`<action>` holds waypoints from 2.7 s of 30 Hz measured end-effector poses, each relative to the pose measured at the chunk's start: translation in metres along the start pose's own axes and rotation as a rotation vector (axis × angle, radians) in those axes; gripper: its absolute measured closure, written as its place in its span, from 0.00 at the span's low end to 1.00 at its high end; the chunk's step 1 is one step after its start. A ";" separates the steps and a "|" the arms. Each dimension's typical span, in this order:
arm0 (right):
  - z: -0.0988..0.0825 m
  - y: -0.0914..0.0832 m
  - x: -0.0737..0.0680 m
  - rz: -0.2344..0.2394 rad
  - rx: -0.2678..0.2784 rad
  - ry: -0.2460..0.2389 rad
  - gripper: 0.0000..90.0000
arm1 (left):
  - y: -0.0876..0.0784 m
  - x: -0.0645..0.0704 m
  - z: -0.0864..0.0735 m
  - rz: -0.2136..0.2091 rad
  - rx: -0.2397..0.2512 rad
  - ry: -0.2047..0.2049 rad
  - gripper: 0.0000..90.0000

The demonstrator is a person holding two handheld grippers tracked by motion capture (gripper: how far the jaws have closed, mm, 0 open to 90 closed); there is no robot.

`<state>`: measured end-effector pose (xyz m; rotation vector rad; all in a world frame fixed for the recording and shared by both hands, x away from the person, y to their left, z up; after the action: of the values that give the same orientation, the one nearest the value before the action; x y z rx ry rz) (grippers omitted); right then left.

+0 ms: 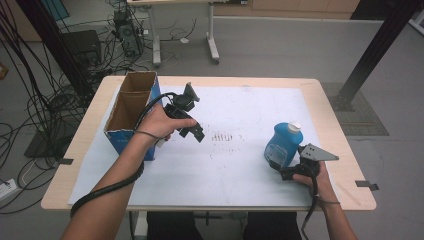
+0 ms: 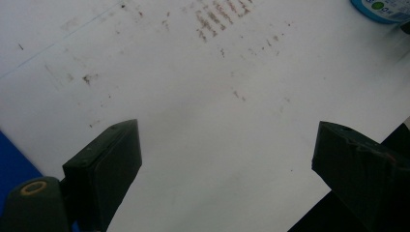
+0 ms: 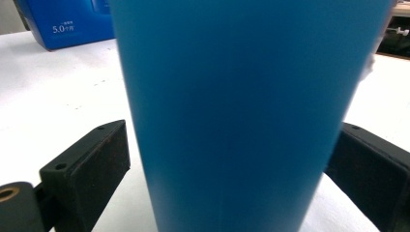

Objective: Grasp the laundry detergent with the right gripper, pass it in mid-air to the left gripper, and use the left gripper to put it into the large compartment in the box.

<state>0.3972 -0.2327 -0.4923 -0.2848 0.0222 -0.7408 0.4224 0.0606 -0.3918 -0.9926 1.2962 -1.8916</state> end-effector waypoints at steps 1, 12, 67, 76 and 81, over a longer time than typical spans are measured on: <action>0.000 0.000 0.000 0.000 0.003 0.001 0.03 | 0.000 0.000 0.000 0.001 -0.002 -0.002 0.12; 0.001 0.003 0.001 -0.012 0.011 0.004 0.02 | 0.002 -0.001 -0.001 0.006 -0.007 -0.002 0.12; 0.001 0.002 0.002 -0.011 0.016 0.022 0.03 | 0.003 0.006 0.005 0.001 -0.017 0.010 0.12; 0.001 0.002 0.002 -0.011 0.017 0.021 0.03 | 0.003 0.005 0.006 0.005 -0.017 0.012 0.12; 0.001 0.002 0.002 -0.010 0.017 0.022 0.03 | 0.003 0.007 0.007 0.004 -0.018 0.012 0.12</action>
<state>0.4005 -0.2326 -0.4915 -0.2609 0.0355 -0.7540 0.4248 0.0511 -0.3916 -0.9893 1.3232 -1.8887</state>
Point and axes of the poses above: each handheld gripper's, and its own axes: y roughly forward along the jaws, z roughly out of its top, x roughly to its right, the point moved 10 cm from there along y, roughly forward along the jaws, and after that the axes turned 6 degrees about -y, right-handed, at the moved point
